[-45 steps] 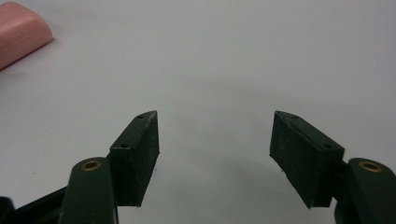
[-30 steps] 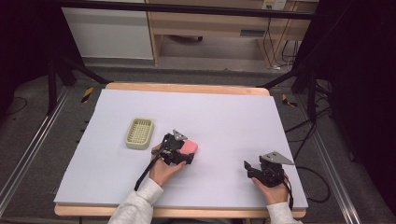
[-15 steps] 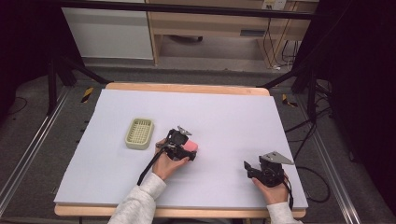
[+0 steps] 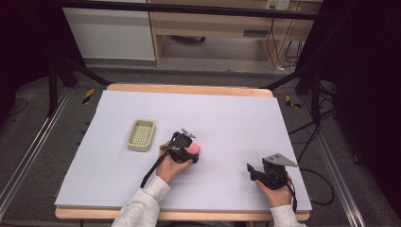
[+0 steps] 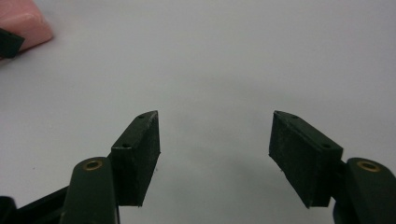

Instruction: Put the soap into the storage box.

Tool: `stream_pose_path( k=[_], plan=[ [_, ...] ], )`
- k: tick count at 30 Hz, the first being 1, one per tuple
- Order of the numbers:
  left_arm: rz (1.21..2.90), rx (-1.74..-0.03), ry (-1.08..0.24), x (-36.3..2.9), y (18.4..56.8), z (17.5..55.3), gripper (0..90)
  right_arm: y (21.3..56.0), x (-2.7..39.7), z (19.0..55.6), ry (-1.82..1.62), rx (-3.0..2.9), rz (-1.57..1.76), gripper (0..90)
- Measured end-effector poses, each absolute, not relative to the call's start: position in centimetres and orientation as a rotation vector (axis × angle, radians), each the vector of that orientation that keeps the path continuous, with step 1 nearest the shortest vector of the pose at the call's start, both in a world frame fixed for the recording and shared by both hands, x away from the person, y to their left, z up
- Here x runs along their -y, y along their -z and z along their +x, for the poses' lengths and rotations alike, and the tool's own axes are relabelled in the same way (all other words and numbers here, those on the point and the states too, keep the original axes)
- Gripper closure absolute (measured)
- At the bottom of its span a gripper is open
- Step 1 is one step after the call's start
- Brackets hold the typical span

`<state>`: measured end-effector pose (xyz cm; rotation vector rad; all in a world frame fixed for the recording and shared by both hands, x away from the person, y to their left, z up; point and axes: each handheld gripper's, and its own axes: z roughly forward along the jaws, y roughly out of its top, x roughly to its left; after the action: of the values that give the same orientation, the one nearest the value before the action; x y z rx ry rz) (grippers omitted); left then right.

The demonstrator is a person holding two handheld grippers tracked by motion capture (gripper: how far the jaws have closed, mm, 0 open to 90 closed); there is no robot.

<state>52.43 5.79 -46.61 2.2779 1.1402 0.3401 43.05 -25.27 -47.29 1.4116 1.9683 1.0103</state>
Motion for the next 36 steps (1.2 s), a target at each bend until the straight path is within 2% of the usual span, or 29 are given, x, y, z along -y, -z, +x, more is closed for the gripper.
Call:
stream_pose_path(
  k=[19, 36],
  plan=[
    [2.308, -1.127, -0.355, -6.0, 46.2, 52.2, 37.3, 47.3, 25.3, 43.0, -1.013, -1.966, 1.421, 33.6],
    [2.267, -1.081, -0.368, -8.0, 43.3, 50.8, 37.3, 47.3, 25.3, 43.0, -1.010, -1.967, 1.415, 33.6]
  ],
)
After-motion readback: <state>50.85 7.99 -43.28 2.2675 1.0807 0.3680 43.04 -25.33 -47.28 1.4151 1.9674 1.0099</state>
